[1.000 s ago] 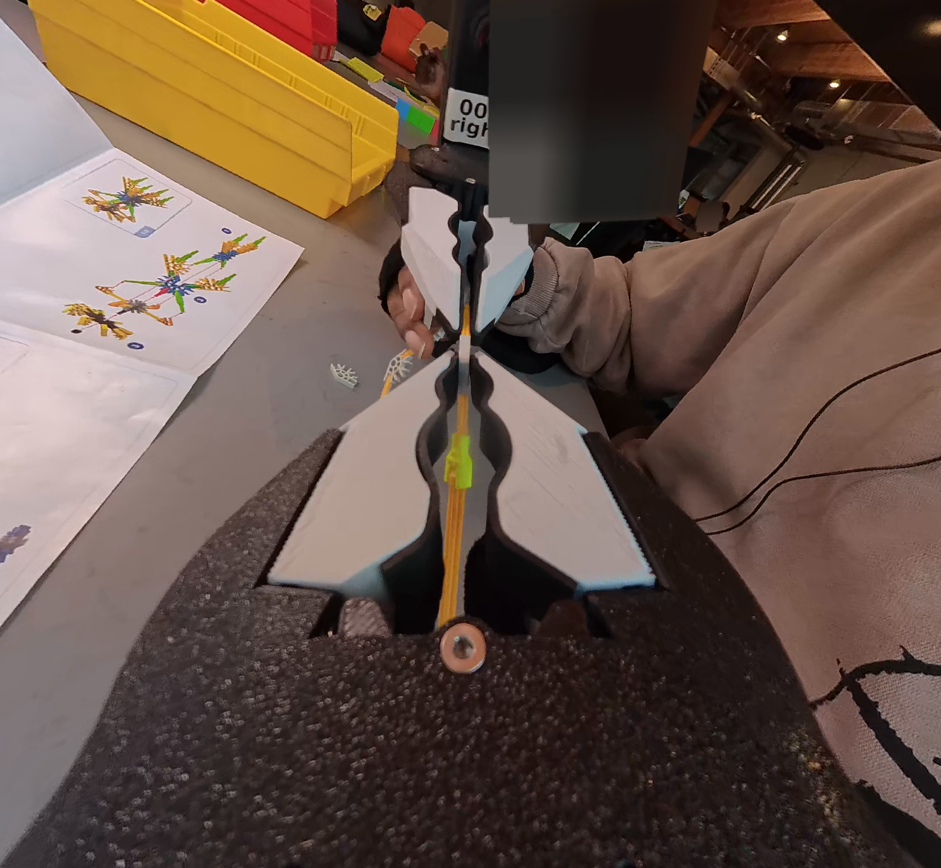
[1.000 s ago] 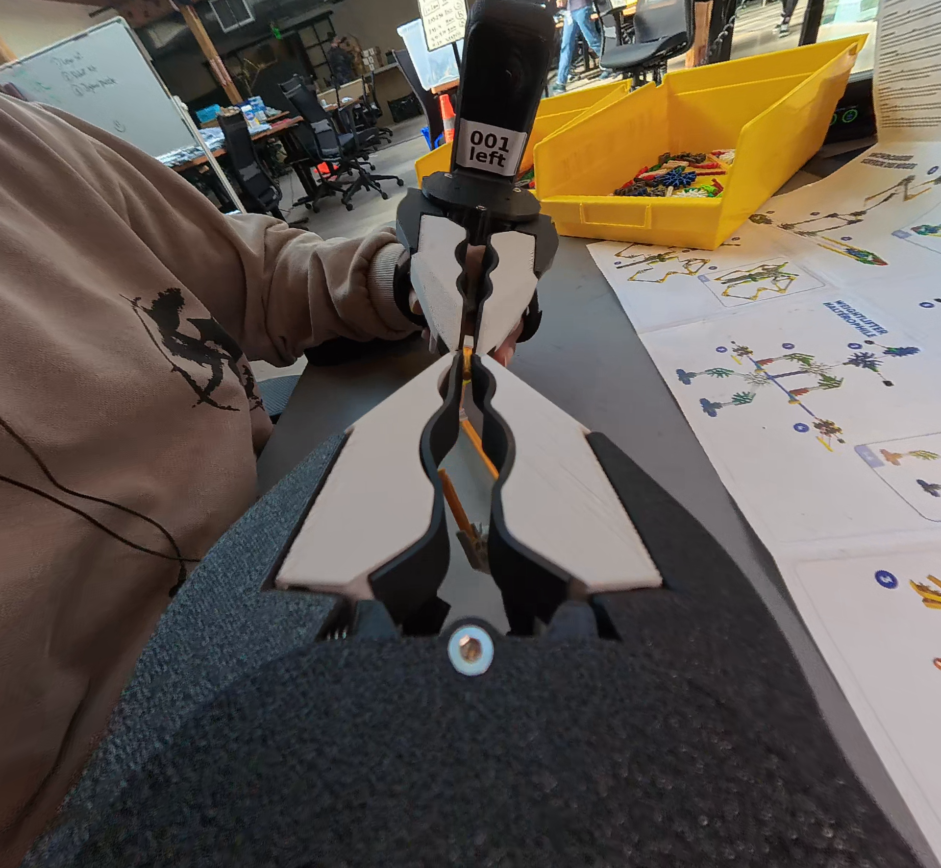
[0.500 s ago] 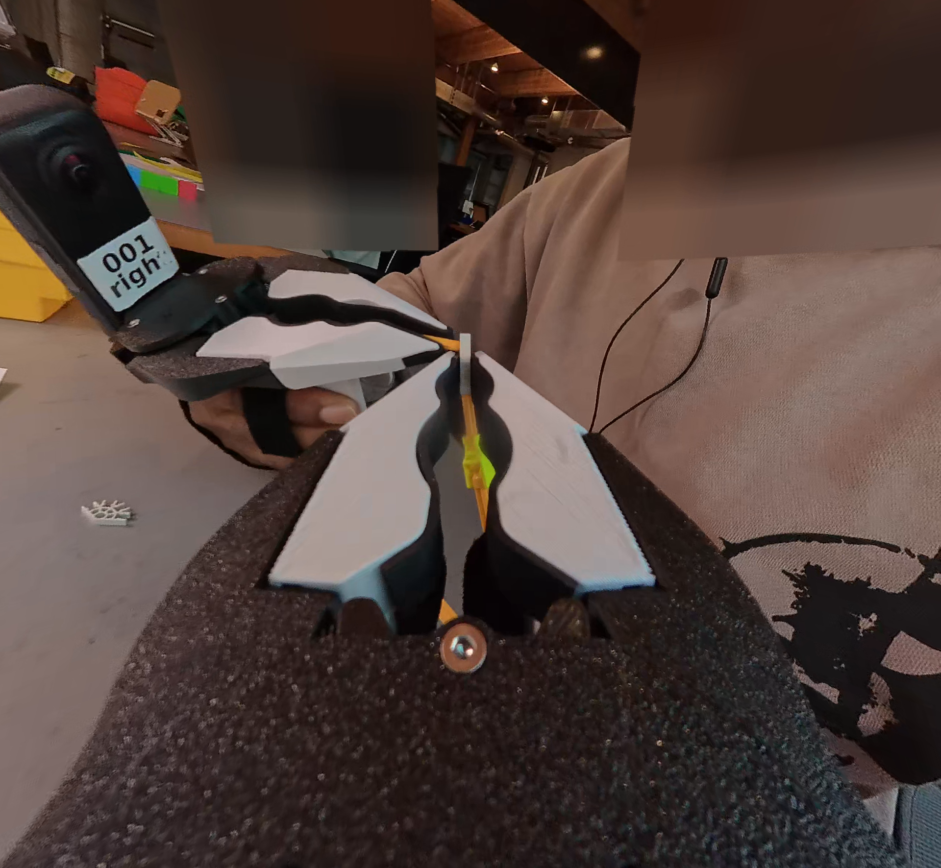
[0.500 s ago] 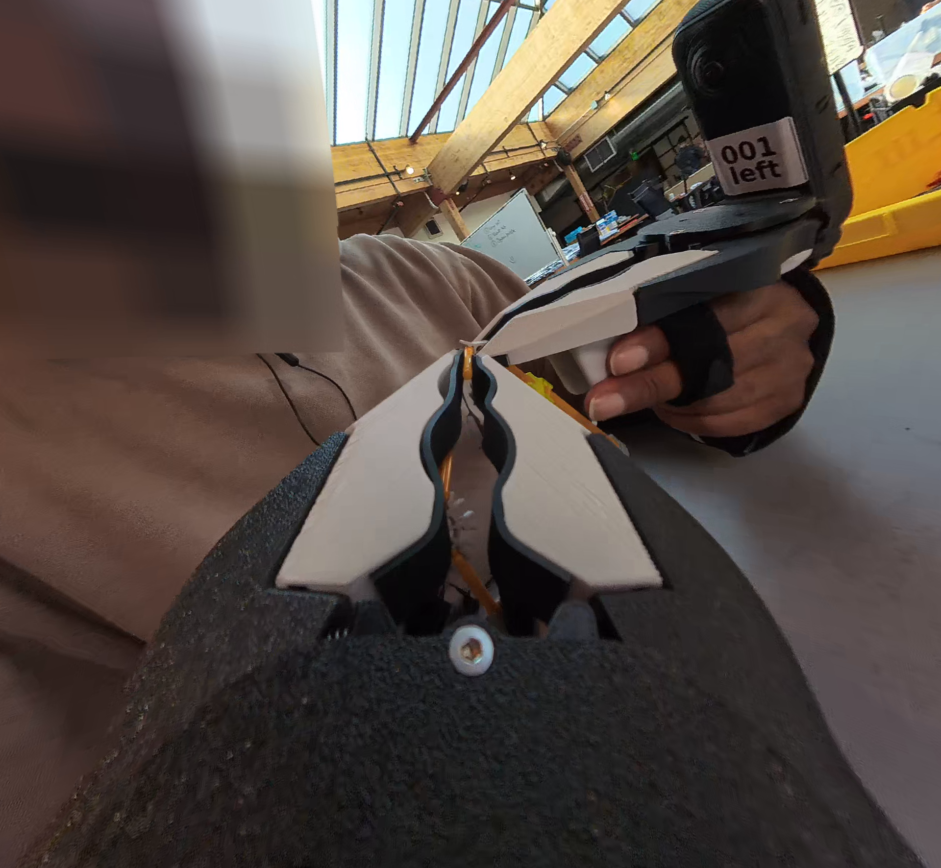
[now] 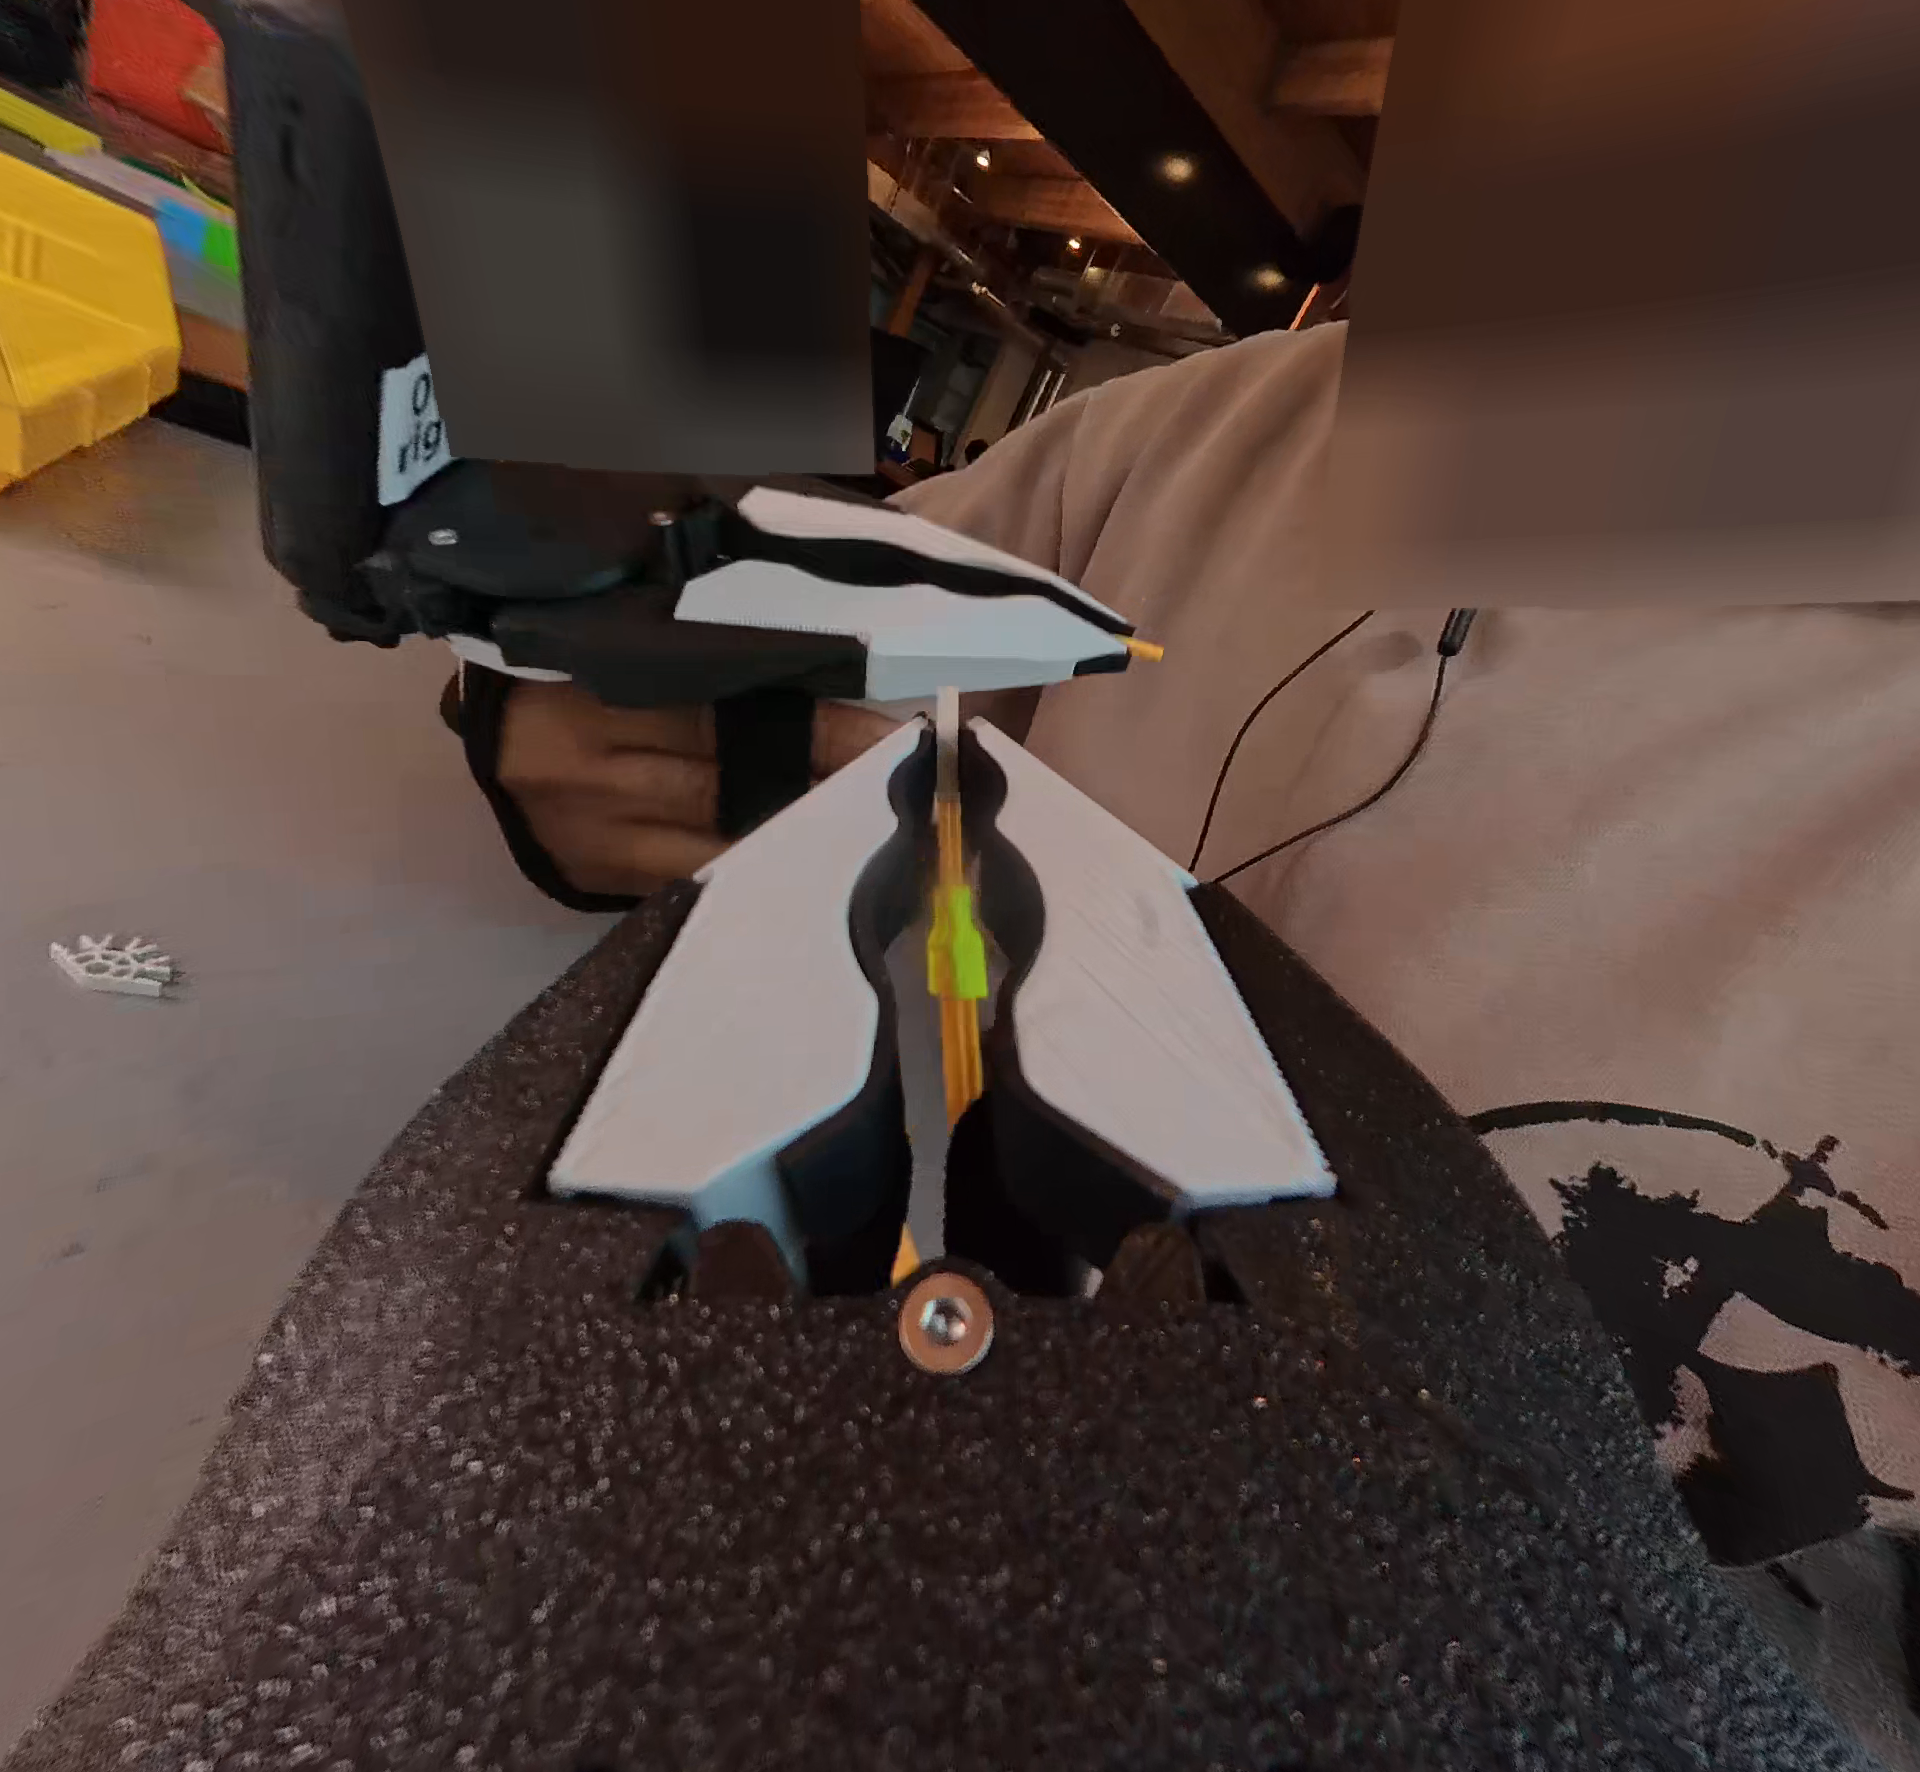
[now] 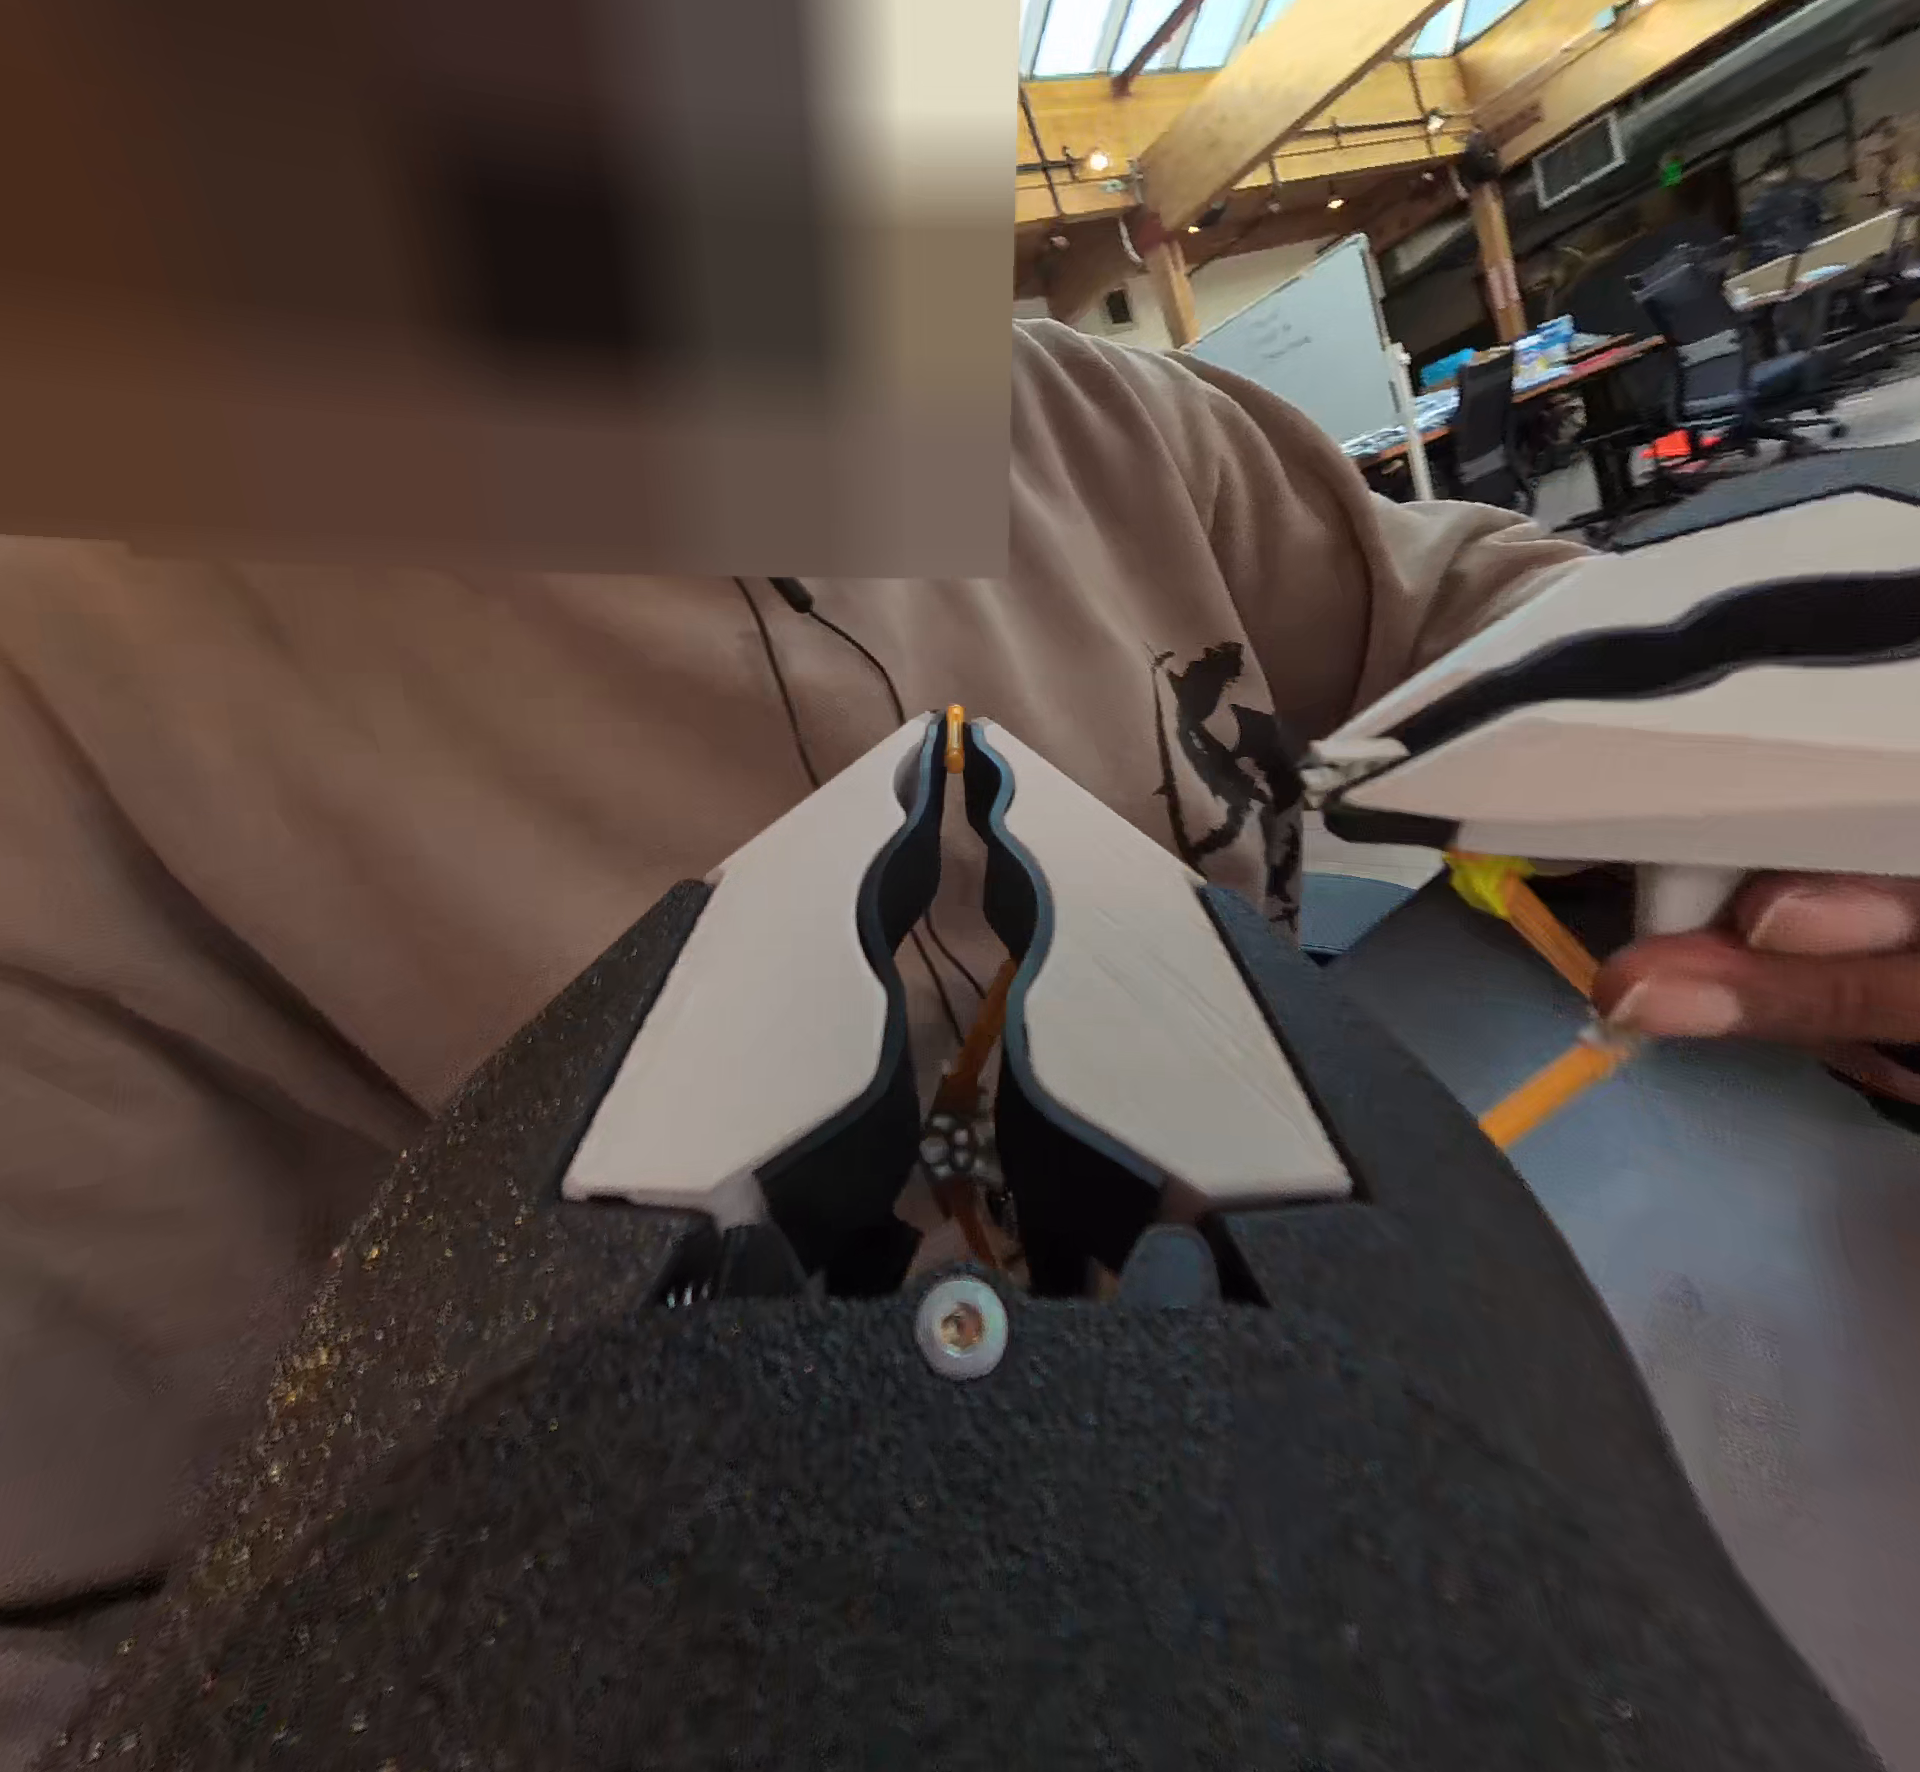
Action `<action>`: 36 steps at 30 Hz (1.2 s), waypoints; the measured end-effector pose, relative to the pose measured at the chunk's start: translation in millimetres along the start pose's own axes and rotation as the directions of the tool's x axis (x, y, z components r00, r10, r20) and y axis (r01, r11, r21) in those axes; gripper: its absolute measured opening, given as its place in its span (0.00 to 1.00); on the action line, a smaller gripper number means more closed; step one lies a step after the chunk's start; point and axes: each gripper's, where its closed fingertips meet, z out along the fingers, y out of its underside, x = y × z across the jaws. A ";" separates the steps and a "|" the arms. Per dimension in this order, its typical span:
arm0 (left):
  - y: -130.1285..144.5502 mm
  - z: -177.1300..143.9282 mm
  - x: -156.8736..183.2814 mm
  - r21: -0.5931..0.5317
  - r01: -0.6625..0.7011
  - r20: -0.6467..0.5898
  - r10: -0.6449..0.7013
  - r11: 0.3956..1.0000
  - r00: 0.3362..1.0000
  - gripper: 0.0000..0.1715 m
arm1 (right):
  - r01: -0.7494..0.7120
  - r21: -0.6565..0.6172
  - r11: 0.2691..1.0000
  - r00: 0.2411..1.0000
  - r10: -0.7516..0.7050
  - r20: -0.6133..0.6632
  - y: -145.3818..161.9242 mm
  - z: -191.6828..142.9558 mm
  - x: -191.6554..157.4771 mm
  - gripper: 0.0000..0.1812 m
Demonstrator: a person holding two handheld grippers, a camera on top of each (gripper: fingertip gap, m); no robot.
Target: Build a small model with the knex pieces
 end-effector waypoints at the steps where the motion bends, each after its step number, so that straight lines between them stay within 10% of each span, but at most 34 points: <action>1: -1.9 -2.0 3.5 -0.013 -0.041 0.012 0.041 0.999 0.999 0.01 | 0.017 0.010 1.000 0.999 -0.017 -0.043 -3.7 -1.6 3.8 0.00; 4: -11.5 -5.6 -8.7 -0.003 -0.063 0.135 0.063 0.998 0.989 0.02 | 0.122 0.036 0.992 0.960 -0.109 -0.259 -28.3 -37.8 14.3 0.01; 7: -17.9 -31.2 -48.8 0.054 0.005 0.361 -0.024 0.999 0.932 0.02 | 0.155 -0.076 0.985 0.765 -0.168 -0.622 -42.8 -104.4 43.1 0.01; 10: -8.4 -60.0 -83.4 0.076 0.127 0.521 -0.148 0.989 0.841 0.02 | 0.010 -0.255 0.967 0.480 -0.228 -0.847 -26.7 -172.8 62.9 0.01; 13: -5.3 -72.5 -94.4 0.128 0.191 0.543 -0.230 0.973 0.808 0.02 | -0.226 -0.262 0.938 0.367 -0.168 -0.915 8.3 -208.2 67.3 0.01; 27: 23.3 -103.3 -125.5 0.023 0.242 0.749 -0.177 0.970 0.639 0.03 | -0.540 -0.405 0.738 0.435 -0.168 -0.885 85.6 -205.6 61.8 0.01; 36: 22.4 -98.2 -124.2 0.014 0.222 0.737 -0.160 0.975 0.656 0.03 | -0.413 -0.406 0.816 0.397 -0.240 -0.886 57.1 -205.4 72.6 0.11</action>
